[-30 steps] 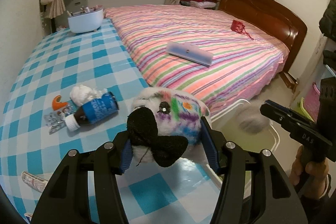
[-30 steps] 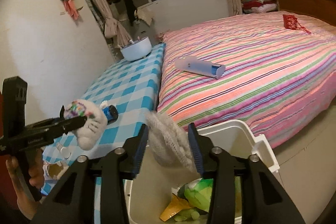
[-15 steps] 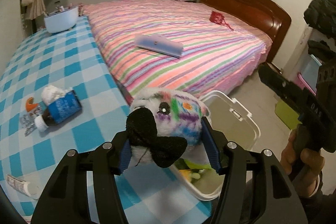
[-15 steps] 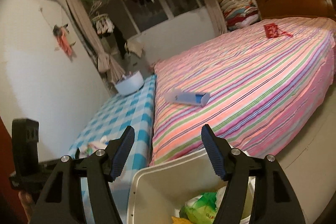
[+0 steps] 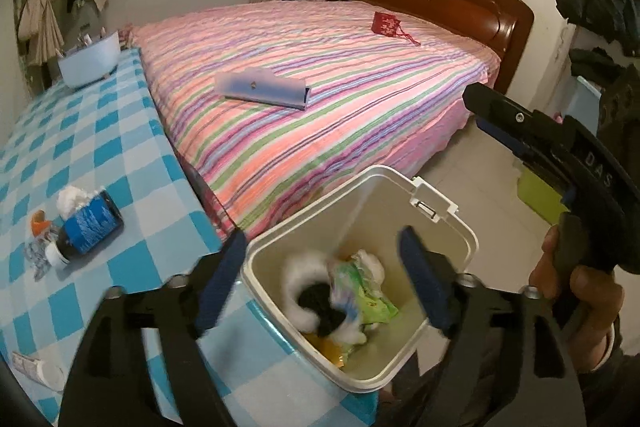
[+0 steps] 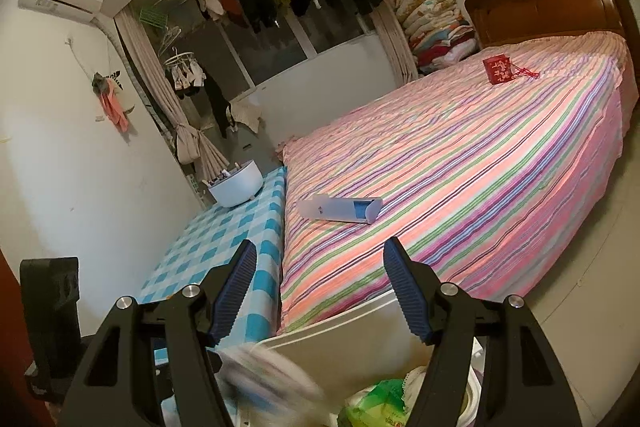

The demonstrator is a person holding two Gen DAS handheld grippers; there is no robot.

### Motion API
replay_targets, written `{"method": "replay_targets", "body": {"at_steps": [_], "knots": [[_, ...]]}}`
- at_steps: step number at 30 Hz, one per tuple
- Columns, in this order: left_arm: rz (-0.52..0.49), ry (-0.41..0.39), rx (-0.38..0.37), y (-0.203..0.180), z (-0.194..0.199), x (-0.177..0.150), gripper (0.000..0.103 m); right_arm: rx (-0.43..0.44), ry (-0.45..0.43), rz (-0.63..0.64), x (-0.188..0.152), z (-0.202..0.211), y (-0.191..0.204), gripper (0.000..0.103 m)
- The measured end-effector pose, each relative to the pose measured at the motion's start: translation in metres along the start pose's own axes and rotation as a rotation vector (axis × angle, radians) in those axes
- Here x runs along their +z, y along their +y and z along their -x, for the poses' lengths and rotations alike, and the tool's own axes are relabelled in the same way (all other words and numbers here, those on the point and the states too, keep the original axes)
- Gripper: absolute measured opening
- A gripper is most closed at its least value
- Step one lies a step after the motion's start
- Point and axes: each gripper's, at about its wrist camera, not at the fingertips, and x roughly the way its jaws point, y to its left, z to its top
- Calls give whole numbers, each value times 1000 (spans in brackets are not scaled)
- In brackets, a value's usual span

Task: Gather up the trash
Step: 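Move both open grippers back over the table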

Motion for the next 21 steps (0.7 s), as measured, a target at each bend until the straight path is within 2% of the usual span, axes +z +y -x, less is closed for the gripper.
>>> {"method": "replay_targets", "body": {"at_steps": [4,10,16,21], "knots": [[1,-25,35,6,13,1,83,10,-2,-4,-2,-1,3,64],[102,-68,112,42,48,-7,86,75,23,25,-6,-9,17,64],[174,-113,219,82,94,-23,90,191,102,92,-18,-30,54,64],[264,-121,275,123,120,-42,90,271,176,165,-36,-50,94,64]]}}
